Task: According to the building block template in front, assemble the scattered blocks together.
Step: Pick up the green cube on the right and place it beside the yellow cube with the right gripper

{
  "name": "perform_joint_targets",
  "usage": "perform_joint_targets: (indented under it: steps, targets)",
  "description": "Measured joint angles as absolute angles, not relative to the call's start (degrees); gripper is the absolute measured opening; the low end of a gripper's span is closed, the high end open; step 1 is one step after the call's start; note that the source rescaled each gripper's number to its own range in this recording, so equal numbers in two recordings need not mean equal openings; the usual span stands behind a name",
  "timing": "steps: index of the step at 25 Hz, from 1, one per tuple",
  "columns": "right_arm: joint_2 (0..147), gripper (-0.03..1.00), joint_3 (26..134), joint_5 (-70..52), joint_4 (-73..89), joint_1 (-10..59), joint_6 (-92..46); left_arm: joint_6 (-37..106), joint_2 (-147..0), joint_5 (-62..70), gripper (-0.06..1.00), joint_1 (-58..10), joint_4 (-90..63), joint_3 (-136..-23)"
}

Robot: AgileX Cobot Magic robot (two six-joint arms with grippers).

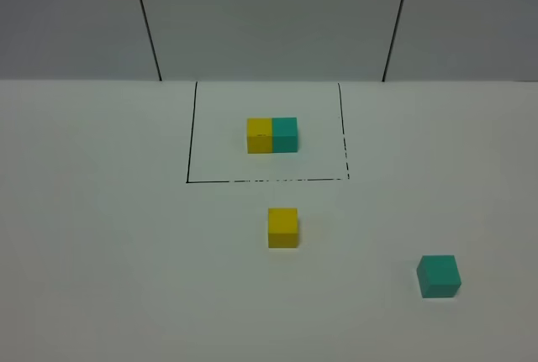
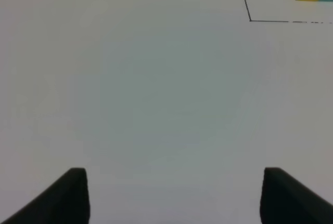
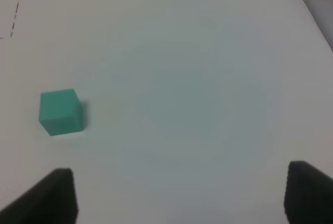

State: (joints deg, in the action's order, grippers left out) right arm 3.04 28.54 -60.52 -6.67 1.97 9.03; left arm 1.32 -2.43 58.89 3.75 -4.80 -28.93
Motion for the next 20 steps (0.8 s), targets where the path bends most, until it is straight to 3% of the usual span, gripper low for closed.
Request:
perform_joint_targets:
  steps: [20]
  targets:
    - [3.0,0.63,28.5,-60.5,-6.7,2.0,9.0,1.4,-2.4,58.9,0.49,3.8,-4.8,-28.9]
